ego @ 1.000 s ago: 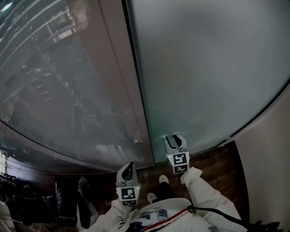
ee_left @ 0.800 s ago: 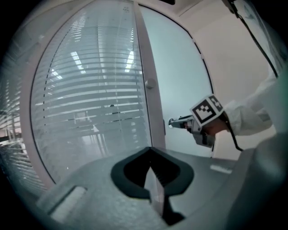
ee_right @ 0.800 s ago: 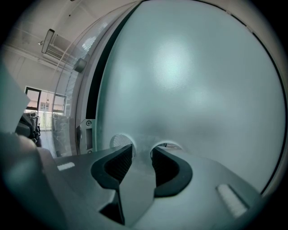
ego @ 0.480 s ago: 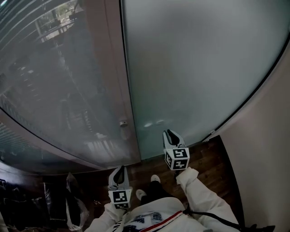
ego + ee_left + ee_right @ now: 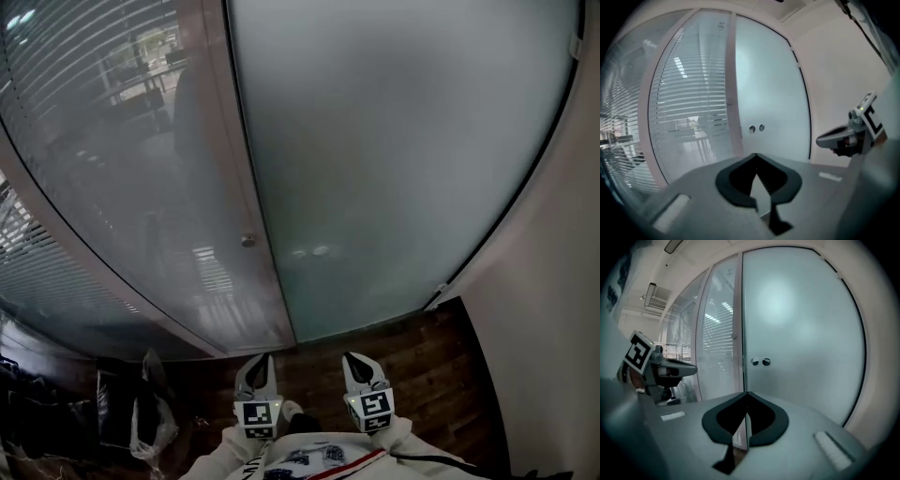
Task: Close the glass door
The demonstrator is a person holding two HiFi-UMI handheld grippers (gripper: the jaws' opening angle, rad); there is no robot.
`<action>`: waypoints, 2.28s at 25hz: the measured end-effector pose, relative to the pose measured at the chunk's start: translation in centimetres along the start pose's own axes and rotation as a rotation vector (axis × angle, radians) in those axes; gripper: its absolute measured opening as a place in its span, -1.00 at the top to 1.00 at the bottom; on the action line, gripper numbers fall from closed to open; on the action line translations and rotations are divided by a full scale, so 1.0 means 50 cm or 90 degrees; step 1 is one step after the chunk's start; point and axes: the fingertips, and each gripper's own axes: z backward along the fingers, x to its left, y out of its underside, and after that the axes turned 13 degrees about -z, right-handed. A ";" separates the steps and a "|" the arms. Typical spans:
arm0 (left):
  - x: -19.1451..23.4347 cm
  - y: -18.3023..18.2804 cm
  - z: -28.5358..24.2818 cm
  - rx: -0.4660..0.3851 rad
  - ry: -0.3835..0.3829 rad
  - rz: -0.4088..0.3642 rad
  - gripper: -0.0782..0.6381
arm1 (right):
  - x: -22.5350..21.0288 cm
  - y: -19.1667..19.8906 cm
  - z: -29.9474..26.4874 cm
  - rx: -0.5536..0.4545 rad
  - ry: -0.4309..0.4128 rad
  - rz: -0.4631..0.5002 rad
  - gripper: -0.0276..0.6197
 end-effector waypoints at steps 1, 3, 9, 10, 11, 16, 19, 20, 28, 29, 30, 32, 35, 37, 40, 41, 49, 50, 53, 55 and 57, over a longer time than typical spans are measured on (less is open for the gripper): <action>-0.021 -0.007 0.013 -0.001 -0.005 -0.002 0.77 | 0.001 0.019 0.029 0.007 -0.012 0.000 0.89; -0.073 -0.028 0.041 -0.008 -0.010 -0.011 0.77 | -0.002 0.043 0.092 0.012 -0.042 0.002 0.89; -0.261 -0.048 0.191 -0.011 -0.021 -0.016 0.77 | -0.054 0.065 0.305 -0.003 -0.082 -0.080 0.89; -0.289 -0.045 0.218 -0.006 -0.027 -0.012 0.77 | -0.055 0.065 0.338 -0.012 -0.089 -0.075 0.90; -0.313 -0.046 0.243 -0.002 -0.032 -0.008 0.77 | -0.055 0.064 0.368 -0.019 -0.096 -0.070 0.90; -0.410 -0.094 0.334 -0.011 -0.035 -0.018 0.77 | -0.064 0.073 0.478 -0.013 -0.113 -0.083 0.90; -0.427 -0.112 0.378 -0.006 -0.043 -0.026 0.77 | -0.046 0.080 0.512 -0.002 -0.139 -0.138 0.90; -0.431 -0.112 0.394 -0.002 -0.044 -0.027 0.77 | -0.037 0.081 0.521 0.001 -0.146 -0.149 0.90; -0.446 -0.101 0.449 0.009 -0.048 -0.031 0.77 | 0.011 0.077 0.567 -0.029 -0.148 -0.105 0.90; -0.447 -0.105 0.455 0.000 -0.047 -0.031 0.77 | 0.019 0.078 0.571 -0.029 -0.153 -0.105 0.90; -0.445 -0.105 0.463 -0.008 -0.047 -0.031 0.77 | 0.029 0.079 0.574 -0.027 -0.155 -0.104 0.90; -0.437 -0.098 0.480 -0.021 -0.048 -0.028 0.77 | 0.052 0.083 0.576 -0.024 -0.158 -0.101 0.90; -0.414 -0.086 0.508 -0.033 -0.052 -0.020 0.77 | 0.096 0.087 0.573 -0.019 -0.165 -0.088 0.90; -0.391 -0.084 0.532 -0.047 -0.055 -0.004 0.77 | 0.133 0.089 0.570 -0.017 -0.167 -0.082 0.90; -0.345 -0.072 0.586 -0.061 -0.051 0.014 0.77 | 0.205 0.100 0.570 -0.022 -0.153 -0.090 0.90; -0.329 -0.061 0.608 -0.060 -0.049 0.005 0.77 | 0.233 0.107 0.572 -0.024 -0.147 -0.094 0.90; -0.250 0.034 0.747 -0.067 -0.016 -0.023 0.77 | 0.404 0.167 0.625 -0.061 -0.104 -0.070 0.90; -0.246 0.042 0.757 -0.069 -0.012 -0.025 0.77 | 0.415 0.174 0.634 -0.070 -0.096 -0.064 0.90; -0.236 0.069 0.780 -0.051 0.003 -0.028 0.77 | 0.440 0.197 0.649 -0.068 -0.077 -0.061 0.90; -0.237 0.077 0.802 -0.042 0.011 -0.018 0.77 | 0.446 0.214 0.663 -0.053 -0.065 -0.064 0.90; -0.236 0.075 0.823 -0.043 0.005 -0.015 0.77 | 0.443 0.227 0.677 -0.046 -0.059 -0.054 0.90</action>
